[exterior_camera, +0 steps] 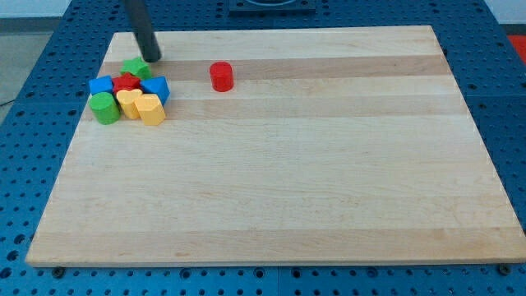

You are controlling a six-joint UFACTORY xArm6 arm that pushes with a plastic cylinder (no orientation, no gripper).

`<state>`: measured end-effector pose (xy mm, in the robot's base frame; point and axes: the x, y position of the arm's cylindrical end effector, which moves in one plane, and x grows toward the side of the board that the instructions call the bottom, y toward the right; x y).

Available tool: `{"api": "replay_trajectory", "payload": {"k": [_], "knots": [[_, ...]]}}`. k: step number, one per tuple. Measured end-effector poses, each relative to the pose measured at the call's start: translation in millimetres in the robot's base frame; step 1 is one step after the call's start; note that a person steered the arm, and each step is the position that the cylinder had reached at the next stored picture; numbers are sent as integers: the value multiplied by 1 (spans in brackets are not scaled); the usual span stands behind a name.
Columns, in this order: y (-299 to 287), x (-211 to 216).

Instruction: Nudge group of blocks down a bit

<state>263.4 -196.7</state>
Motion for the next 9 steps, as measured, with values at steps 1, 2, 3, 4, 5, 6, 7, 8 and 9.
{"api": "replay_trajectory", "payload": {"k": [1,2,3,4,5,6,7,8,9], "knots": [[0,2],[-30,2],[-54,12],[-62,8],[-28,-8],[3,-8],[2,2],[-8,6],[-19,9]]}}
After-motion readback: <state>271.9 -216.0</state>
